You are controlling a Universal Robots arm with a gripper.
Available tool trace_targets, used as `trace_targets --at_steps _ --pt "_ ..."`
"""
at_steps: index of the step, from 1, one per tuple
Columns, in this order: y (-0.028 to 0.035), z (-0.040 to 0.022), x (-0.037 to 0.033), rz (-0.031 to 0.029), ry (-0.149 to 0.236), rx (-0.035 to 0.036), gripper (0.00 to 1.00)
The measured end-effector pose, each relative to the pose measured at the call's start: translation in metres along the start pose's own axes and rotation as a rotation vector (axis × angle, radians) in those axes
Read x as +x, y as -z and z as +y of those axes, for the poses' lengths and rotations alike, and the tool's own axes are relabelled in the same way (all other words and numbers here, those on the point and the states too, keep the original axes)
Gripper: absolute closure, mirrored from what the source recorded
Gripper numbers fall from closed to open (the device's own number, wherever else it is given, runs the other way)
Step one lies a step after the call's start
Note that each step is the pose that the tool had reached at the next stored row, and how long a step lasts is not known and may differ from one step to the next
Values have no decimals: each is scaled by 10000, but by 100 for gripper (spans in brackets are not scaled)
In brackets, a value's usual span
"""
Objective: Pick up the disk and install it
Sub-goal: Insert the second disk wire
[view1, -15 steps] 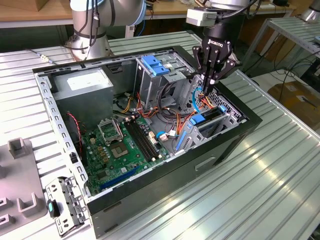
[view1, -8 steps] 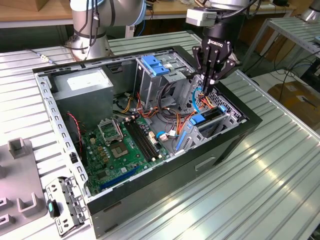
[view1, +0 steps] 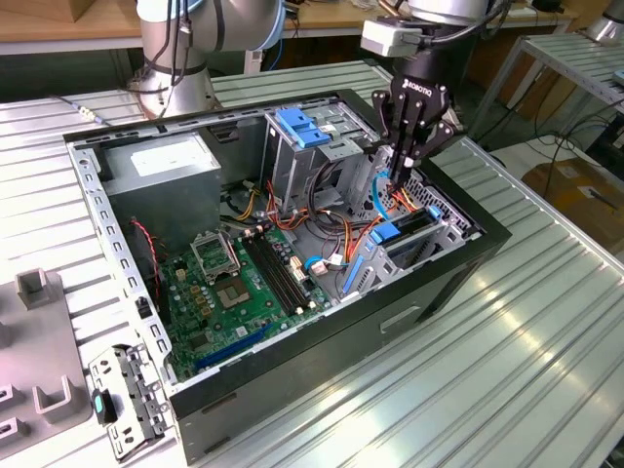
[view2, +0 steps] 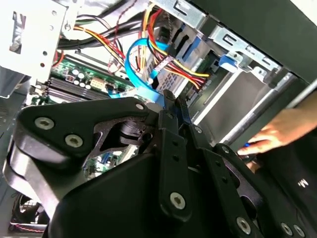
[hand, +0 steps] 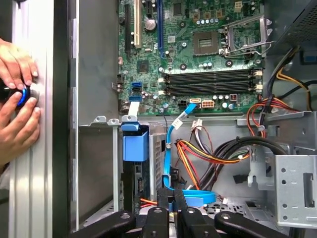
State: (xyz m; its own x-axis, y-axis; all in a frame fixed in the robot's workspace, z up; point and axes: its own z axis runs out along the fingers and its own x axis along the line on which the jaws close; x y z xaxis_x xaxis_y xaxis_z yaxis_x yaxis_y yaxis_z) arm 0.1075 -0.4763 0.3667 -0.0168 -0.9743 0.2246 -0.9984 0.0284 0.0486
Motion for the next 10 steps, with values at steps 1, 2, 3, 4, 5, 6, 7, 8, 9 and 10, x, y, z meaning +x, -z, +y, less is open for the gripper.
trace_targets --at_steps 1,2,3,4,5,6,7,8,9,10 --pt "-6 0 20 -126 9 -1 84" --pt "-12 1 39 -235 16 -1 84" --pt "-22 0 71 -410 28 -2 84" --pt "-36 -1 114 -631 42 -4 84" --pt "-51 -2 163 -851 54 -7 84" --pt "-71 -4 219 -1005 62 -9 84" --pt "-81 -5 244 -1068 66 -10 84" --pt "-90 -6 272 -1133 69 -11 84" --pt "-101 -7 298 -1203 73 -12 84" --pt "-111 -8 321 -1265 77 -12 84"
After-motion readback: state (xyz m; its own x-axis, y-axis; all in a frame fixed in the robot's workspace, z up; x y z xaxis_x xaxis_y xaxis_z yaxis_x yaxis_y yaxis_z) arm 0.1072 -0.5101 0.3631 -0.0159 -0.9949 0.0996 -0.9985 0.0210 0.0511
